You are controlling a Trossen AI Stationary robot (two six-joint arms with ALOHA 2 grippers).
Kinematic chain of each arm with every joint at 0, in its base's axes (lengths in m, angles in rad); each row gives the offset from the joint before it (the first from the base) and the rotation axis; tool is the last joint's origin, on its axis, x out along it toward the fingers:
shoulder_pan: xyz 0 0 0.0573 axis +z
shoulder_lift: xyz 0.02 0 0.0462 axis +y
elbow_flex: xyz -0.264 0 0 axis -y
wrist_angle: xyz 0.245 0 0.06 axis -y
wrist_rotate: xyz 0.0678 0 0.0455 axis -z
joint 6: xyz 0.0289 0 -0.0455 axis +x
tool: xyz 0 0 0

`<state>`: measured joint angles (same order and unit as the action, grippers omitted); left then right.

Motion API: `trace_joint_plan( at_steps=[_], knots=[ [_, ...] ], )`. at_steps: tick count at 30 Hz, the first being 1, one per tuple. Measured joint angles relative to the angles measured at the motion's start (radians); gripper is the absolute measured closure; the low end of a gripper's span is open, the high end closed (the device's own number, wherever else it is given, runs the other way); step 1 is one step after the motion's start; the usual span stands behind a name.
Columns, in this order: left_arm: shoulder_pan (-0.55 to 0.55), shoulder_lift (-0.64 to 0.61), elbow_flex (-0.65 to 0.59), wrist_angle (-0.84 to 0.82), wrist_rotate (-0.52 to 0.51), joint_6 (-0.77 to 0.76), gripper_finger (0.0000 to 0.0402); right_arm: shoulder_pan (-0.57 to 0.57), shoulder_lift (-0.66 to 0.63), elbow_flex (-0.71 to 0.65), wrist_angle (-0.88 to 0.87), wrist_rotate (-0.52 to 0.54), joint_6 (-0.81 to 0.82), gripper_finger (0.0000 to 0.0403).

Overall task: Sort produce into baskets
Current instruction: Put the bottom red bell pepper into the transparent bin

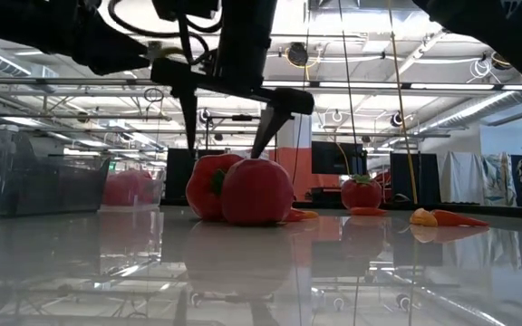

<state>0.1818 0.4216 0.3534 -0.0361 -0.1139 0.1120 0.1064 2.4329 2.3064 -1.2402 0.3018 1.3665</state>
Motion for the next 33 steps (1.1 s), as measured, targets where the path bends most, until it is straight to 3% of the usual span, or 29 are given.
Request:
trace_joint_plan(
  at_steps=[13,23,25,29,33],
  knots=[
    [0.0,0.022,0.0,0.007,0.0,-0.026,0.0094,0.014,-0.002,-0.163,0.178,0.01,0.012,0.0035],
    [0.0,0.022,0.0,0.007,-0.01,-0.019,0.0094,0.011,-0.002,-0.183,0.198,-0.003,-0.052,0.0046],
    [0.0,0.022,0.0,-0.005,-0.081,-0.019,0.0094,0.006,-0.002,-0.183,0.202,-0.021,-0.077,0.0062],
    [0.0,0.022,0.0,-0.052,-0.326,-0.025,0.0094,-0.008,-0.004,-0.182,0.227,-0.081,-0.141,0.0095],
    [0.0,0.022,0.0,-0.085,-0.506,-0.027,0.0094,-0.029,-0.014,-0.183,0.257,-0.102,-0.225,0.0098]
  ],
)
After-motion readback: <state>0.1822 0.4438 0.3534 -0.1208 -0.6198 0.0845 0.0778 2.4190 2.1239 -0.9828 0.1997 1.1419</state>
